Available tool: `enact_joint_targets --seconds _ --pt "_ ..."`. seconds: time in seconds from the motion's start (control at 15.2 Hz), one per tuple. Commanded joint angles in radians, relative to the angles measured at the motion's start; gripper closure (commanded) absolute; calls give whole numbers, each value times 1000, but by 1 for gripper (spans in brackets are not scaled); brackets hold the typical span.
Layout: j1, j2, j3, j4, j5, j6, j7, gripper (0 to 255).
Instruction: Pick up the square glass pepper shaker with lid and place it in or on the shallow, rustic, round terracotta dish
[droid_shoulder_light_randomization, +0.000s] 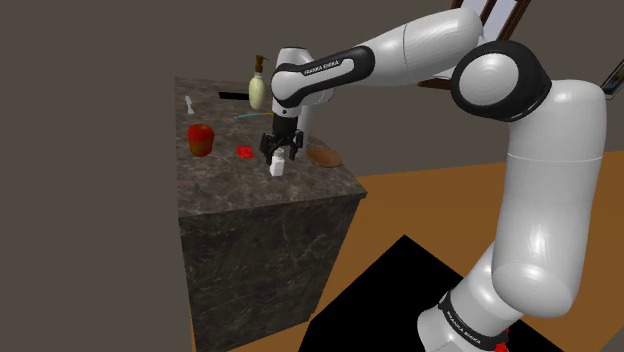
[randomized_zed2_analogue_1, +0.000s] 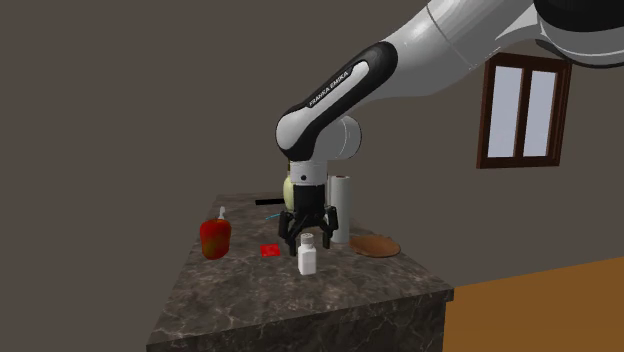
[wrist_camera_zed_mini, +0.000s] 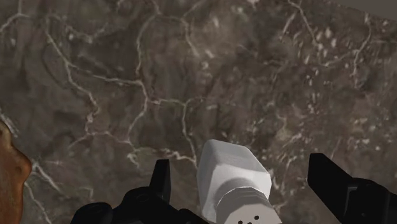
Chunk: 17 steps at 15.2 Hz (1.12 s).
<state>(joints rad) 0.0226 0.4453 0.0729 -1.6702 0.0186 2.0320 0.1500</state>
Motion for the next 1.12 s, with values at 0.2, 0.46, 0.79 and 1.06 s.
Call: enact_joint_targets --seconds 0.2,0.46,0.79,1.06 --pt "0 0 0 0 0 0 0 255" --pt "0 0 0 0 0 0 0 255" --pt "0 -11 0 11 0 -22 0 255" --pt "-1 -31 1 37 1 -67 2 255"
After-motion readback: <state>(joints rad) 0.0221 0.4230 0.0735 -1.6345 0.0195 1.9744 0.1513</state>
